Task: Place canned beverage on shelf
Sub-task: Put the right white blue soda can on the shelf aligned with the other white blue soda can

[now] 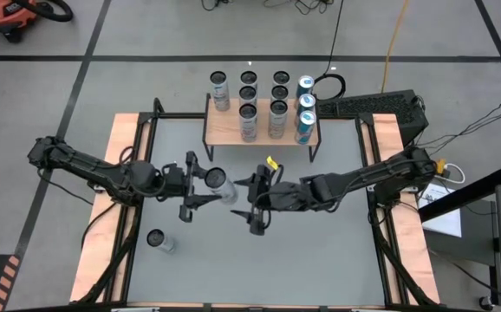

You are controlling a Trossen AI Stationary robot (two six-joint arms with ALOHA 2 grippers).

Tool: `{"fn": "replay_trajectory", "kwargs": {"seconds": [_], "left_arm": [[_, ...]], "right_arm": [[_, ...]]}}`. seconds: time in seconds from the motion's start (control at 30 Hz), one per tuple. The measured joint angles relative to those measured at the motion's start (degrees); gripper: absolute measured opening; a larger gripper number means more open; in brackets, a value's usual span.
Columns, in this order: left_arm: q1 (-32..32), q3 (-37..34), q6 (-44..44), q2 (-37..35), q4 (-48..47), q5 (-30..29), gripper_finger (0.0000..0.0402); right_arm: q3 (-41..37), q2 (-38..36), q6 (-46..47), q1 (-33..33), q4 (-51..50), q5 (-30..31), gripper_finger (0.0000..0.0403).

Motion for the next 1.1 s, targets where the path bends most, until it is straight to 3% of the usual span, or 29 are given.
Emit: {"fn": "replay_trajectory", "kwargs": {"seconds": [0.4,0.8,1.1], "left_arm": [[0.00,0.00,0.02,0.01,1.66,0.16,0.0237],[0.02,0.00,0.69,0.03,3.24,2.23,0.0238],[-0.01,0.18,1.34,-1.12,5.38,3.21,0.0299]], "right_arm": [[-0.07,5.16,-3.91,-0.79,13.21,2.70,0.0311],[-0.07,5.03,-4.48,-0.79,13.94,2.79,0.0185],[-0.10,5.03,-5.65,-0.84,12.71,2.24,0.0181]]}}
